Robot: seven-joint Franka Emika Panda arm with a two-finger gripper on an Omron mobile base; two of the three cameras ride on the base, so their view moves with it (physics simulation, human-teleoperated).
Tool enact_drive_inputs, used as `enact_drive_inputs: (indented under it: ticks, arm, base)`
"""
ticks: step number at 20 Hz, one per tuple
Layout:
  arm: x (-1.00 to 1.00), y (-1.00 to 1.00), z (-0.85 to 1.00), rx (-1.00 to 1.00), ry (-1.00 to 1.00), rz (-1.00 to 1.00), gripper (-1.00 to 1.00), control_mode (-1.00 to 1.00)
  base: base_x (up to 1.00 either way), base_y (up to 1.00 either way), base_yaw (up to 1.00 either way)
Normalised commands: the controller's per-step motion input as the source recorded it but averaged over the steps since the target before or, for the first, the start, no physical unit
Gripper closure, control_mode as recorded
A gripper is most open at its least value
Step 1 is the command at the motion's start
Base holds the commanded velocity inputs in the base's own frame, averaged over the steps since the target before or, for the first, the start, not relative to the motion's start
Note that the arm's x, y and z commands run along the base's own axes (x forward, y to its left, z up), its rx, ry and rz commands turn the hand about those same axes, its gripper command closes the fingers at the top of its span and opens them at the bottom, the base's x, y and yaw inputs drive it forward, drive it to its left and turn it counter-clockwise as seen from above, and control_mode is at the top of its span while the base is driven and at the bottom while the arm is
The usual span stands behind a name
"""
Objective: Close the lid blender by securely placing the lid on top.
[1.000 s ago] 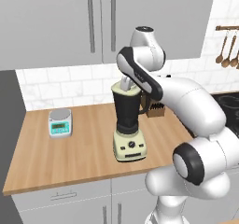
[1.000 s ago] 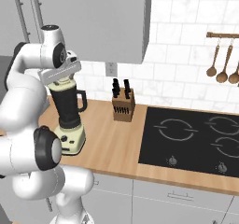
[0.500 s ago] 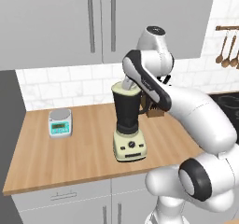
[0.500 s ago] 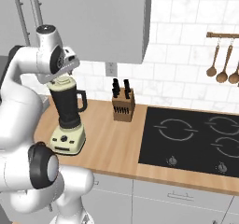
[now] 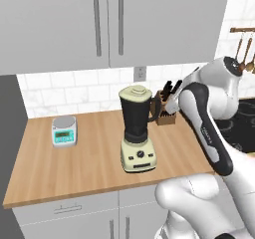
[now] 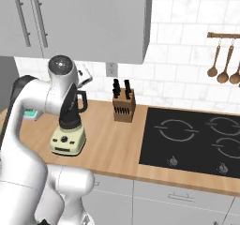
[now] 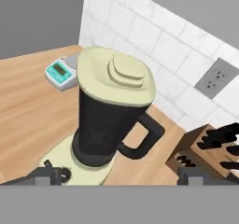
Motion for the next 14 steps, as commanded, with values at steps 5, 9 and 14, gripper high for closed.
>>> enact_drive_inputs:
  ticks: [5, 9, 14]
  arm:
    - [-1.00, -1.00, -0.66, 0.08, -0.19, 0.00, -1.00, -1.00]
    - [-1.00, -1.00, 0.06, 0.11, -0.20, 0.00, -1.00, -1.00]
    - [-1.00, -0.95, 0.87, 0.12, -0.25, 0.11, -1.00, -1.00]
  base:
    - [0.00, 0.00, 0.00]
    - [0.00, 0.00, 0.00]
    - [0.00, 0.00, 0.00]
